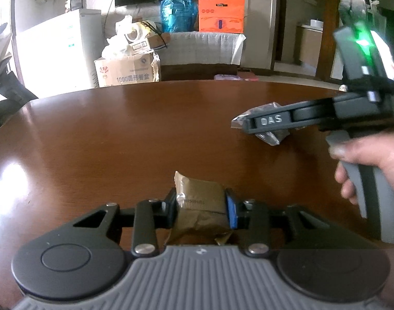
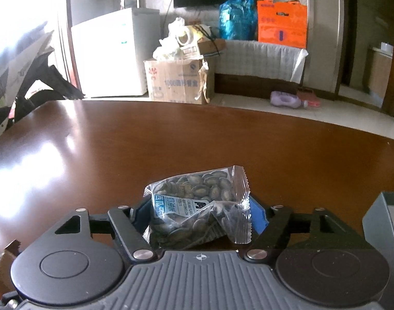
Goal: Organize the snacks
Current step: 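Grasp the small brown packet with the left tool while the right tool grasps the clear seed bag, then lift the brown packet and seed bag and carry them toward the box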
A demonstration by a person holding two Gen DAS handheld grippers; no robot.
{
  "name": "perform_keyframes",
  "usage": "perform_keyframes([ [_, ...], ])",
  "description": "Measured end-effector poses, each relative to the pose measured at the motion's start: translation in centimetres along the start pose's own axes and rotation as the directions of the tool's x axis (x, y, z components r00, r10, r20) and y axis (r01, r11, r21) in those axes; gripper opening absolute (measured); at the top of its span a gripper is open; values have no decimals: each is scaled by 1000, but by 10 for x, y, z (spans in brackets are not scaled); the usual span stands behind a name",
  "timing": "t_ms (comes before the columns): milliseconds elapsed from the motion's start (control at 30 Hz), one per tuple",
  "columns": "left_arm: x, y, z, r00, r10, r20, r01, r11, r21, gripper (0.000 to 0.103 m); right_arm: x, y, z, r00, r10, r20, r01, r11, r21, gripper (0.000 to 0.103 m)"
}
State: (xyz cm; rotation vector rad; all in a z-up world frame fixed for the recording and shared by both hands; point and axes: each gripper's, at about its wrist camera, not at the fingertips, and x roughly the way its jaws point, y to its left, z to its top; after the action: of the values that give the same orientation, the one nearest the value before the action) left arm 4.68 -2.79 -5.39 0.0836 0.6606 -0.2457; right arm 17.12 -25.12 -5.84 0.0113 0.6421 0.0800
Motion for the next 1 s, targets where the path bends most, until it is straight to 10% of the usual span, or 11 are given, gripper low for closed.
perform_keyframes([
  [1000, -14, 12, -9, 996, 89, 19, -89, 996, -5, 35, -103, 42, -43, 1000, 13, -19, -14, 997, -80, 71],
])
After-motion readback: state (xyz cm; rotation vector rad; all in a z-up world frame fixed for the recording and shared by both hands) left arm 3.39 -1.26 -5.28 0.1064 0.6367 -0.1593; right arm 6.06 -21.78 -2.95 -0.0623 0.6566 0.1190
